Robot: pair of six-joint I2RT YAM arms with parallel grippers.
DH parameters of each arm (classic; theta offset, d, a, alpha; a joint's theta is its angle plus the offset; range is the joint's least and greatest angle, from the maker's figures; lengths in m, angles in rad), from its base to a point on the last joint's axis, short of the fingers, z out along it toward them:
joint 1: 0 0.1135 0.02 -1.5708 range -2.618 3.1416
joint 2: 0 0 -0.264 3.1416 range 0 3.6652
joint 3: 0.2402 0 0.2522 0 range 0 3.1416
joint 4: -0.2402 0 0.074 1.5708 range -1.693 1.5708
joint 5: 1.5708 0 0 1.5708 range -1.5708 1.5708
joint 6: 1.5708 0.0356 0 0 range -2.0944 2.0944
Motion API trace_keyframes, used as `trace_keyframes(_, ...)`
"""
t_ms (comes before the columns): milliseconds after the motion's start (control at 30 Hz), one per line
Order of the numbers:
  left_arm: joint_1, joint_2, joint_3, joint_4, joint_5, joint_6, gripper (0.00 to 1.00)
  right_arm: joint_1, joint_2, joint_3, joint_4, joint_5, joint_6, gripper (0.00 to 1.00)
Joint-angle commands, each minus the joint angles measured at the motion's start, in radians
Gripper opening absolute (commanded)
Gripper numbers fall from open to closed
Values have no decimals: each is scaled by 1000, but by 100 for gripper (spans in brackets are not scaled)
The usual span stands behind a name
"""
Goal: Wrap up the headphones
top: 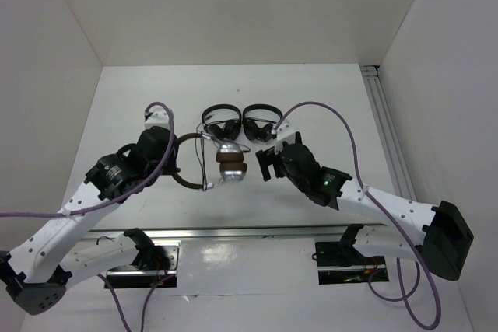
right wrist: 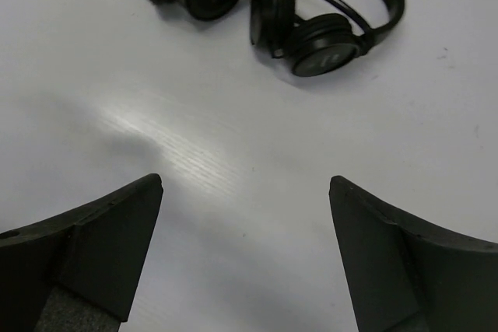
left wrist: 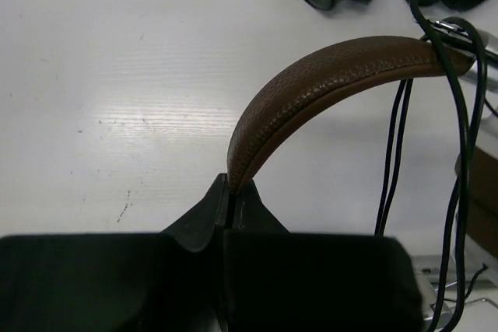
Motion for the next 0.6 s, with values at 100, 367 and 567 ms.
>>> trace_keyframes(100,209,-16,-78,121,148,-64,0,-41,-114,-13,-31,84,131,95)
trace_keyframes(367,384,-16,-220,112,111,-265,0,-41,-222,-22,-63,-16,161,99)
trace_keyframes(567,503,-52,-368,118,77,-409,0,-41,-240,-43,-72,-70,161,99)
